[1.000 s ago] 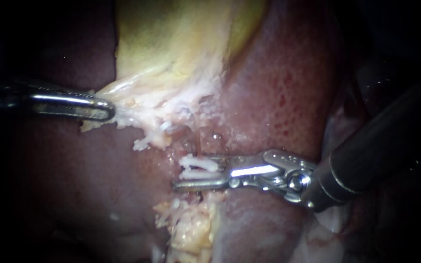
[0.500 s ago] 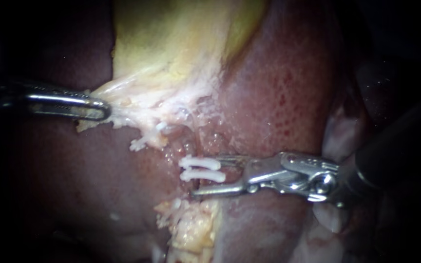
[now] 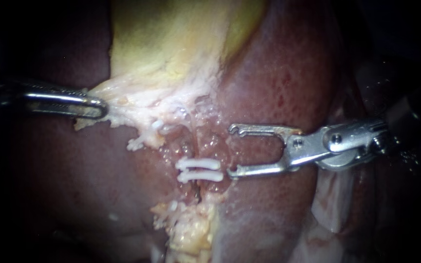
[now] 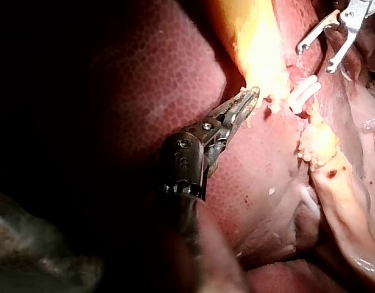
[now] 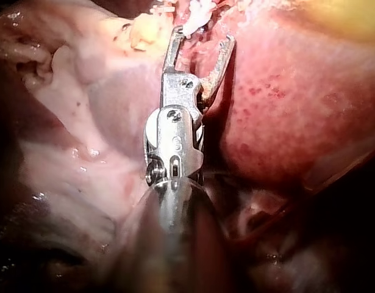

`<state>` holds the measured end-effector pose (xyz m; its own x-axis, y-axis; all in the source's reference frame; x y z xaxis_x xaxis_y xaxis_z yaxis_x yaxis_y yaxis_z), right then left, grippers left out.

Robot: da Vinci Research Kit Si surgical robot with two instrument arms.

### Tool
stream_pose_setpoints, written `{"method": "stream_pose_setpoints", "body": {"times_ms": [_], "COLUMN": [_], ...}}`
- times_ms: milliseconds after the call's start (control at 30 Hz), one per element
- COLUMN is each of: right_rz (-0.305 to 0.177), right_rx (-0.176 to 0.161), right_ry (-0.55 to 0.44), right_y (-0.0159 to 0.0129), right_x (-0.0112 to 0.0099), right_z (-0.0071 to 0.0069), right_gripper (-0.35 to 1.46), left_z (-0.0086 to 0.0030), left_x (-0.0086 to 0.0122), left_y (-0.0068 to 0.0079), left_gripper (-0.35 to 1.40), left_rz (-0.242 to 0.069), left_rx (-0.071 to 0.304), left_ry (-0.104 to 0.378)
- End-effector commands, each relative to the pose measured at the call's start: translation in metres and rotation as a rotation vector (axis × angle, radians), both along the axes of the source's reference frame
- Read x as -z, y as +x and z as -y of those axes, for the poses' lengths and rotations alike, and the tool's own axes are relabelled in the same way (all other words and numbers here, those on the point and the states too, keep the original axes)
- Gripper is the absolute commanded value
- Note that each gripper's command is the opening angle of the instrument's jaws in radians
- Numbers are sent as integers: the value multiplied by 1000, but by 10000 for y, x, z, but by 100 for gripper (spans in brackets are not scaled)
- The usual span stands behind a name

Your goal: Going back second clip right tube

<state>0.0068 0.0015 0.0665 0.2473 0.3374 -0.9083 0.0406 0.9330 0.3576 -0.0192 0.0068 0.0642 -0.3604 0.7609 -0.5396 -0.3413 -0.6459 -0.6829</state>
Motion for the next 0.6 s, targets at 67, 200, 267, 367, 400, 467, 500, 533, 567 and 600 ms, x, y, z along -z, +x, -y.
{"method": "stream_pose_setpoints", "body": {"times_ms": [67,200,267,367,400,467,500,533,567,600], "right_rz": [-3,18,63,123,133,137,137,137,136,136], "right_rx": [5,31,64,107,113,117,118,119,119,120], "right_ry": [-7,-31,-44,-53,-53,-53,-53,-53,-53,-53], "right_y": [-5,-12,-13,-16,-16,-18,-19,-19,-20,-20], "right_x": [8,20,25,30,31,32,33,33,34,34], "right_z": [-2,-6,-8,-10,-10,-10,-9,-9,-9,-8], "right_gripper": [50,50,50,49,49,49,49,49,49,49], "left_z": [0,-1,-1,-2,-2,-2,-2,-1,-1,-1], "left_x": [0,-1,-2,-2,-2,-3,-4,-6,-7,-8], "left_y": [0,1,0,0,-1,-2,-3,-4,-6,-7], "left_gripper": [-35,-35,-35,-35,-35,-35,-35,-35,-35,-35], "left_rz": [0,0,0,0,0,-1,-1,-2,-3,-6], "left_rx": [0,0,0,0,0,1,4,5,6,5], "left_ry": [0,0,0,0,0,0,5,4,3,3]}}
